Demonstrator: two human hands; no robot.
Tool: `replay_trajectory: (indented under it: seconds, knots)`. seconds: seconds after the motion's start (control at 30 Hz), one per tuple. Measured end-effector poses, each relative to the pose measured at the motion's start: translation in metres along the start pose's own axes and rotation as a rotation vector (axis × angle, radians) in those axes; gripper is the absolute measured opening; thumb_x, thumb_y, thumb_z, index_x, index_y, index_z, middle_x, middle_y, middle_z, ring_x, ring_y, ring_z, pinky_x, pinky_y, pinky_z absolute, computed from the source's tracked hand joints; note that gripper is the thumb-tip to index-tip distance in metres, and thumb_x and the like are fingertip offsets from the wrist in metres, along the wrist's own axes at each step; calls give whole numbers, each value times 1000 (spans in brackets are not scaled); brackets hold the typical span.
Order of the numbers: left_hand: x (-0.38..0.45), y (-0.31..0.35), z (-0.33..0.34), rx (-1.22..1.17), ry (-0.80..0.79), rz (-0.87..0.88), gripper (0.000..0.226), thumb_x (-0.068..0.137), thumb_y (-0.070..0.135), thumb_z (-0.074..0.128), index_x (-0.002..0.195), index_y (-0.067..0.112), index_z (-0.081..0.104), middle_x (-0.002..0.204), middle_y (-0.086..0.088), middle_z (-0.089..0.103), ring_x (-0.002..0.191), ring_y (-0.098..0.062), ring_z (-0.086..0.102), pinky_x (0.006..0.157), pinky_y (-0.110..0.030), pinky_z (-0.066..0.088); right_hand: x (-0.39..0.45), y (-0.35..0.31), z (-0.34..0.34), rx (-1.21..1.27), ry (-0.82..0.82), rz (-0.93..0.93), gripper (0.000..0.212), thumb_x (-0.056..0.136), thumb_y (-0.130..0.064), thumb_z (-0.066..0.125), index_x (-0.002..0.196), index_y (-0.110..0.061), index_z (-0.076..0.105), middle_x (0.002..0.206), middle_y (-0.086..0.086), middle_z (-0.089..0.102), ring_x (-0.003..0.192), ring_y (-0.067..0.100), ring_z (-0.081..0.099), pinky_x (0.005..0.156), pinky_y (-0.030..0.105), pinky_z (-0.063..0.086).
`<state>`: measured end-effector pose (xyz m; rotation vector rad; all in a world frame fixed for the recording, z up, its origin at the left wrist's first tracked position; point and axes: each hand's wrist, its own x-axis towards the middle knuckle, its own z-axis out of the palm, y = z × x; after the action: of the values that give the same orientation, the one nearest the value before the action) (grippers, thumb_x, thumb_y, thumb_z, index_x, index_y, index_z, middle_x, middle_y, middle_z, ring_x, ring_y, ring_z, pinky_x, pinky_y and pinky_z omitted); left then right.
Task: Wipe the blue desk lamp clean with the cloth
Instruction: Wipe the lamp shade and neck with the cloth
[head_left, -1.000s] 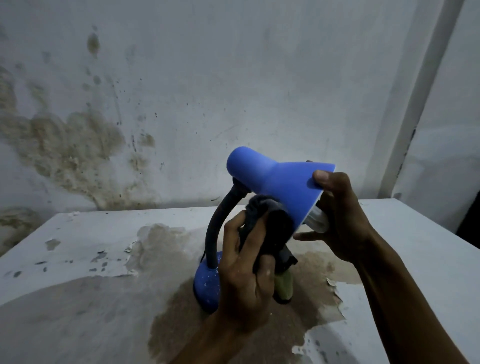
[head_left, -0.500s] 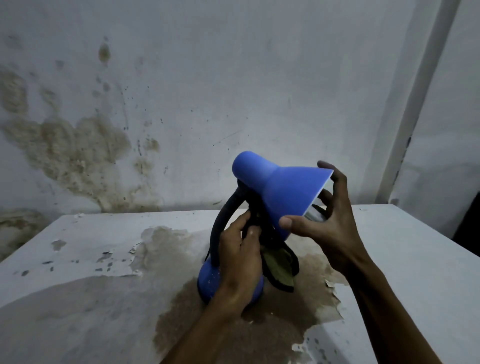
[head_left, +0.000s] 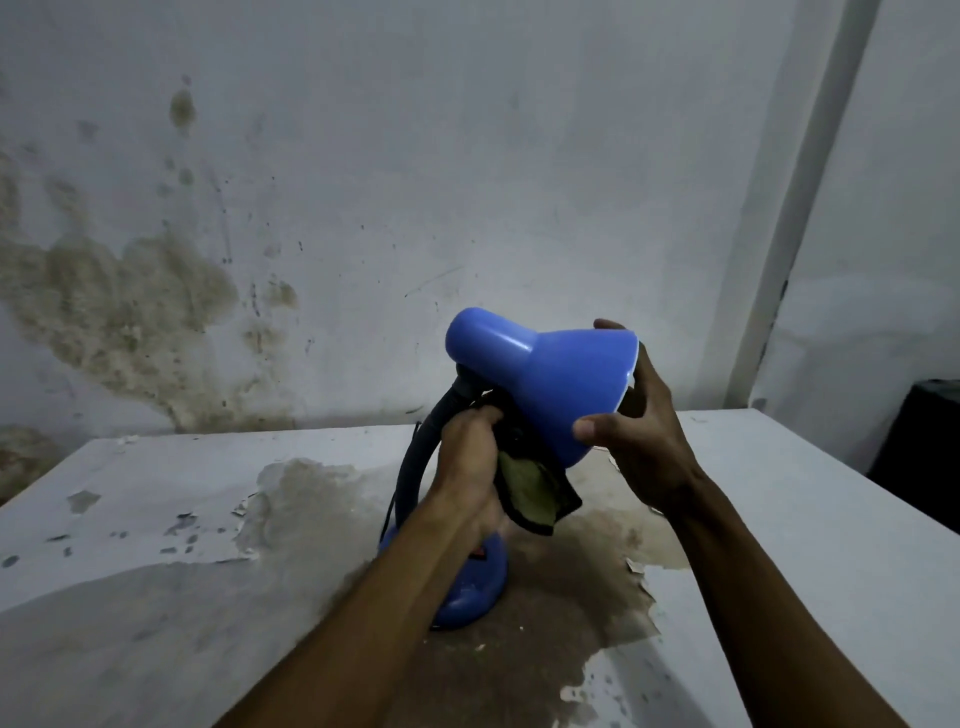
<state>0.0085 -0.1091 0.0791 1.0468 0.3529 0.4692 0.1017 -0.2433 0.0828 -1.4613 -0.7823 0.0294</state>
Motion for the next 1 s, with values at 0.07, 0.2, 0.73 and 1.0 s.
replay_trajectory:
  seconds: [0.07, 0.2, 0.73, 1.0]
  knots:
    - [-3, -7, -1, 6, -30, 25, 22, 90, 10, 46, 96, 10, 68, 97, -21, 70, 90, -38, 66, 85, -49, 53, 4, 4, -2, 12, -20, -4, 99, 45, -27, 83, 137, -37, 47, 135, 7, 58, 126, 41, 51, 97, 70, 45]
    - [-30, -32, -6, 86, 2, 138, 29, 95, 8, 46, 86, 17, 72, 94, -17, 73, 95, -38, 66, 87, -52, 53, 7, 12, -2, 30, -27, -8, 99, 44, -27, 80, 135, -43, 48, 137, 7, 57, 126, 41, 51, 101, 70, 41]
    - [6, -29, -12, -31, -152, -127, 28, 89, 21, 50, 107, 8, 68, 90, -13, 70, 80, -26, 65, 72, -36, 52, 10, 14, 1, 60, -47, -64, 99, 44, -25, 79, 135, -48, 48, 140, 6, 56, 129, 41, 50, 104, 68, 41]
    - [9, -21, -1, -129, -188, -133, 23, 96, 23, 47, 106, 11, 64, 83, -10, 70, 69, -20, 67, 61, -30, 53, 8, 10, 1, 41, -38, -80, 103, 46, -30, 83, 142, -35, 44, 135, 4, 59, 126, 37, 54, 99, 67, 46]
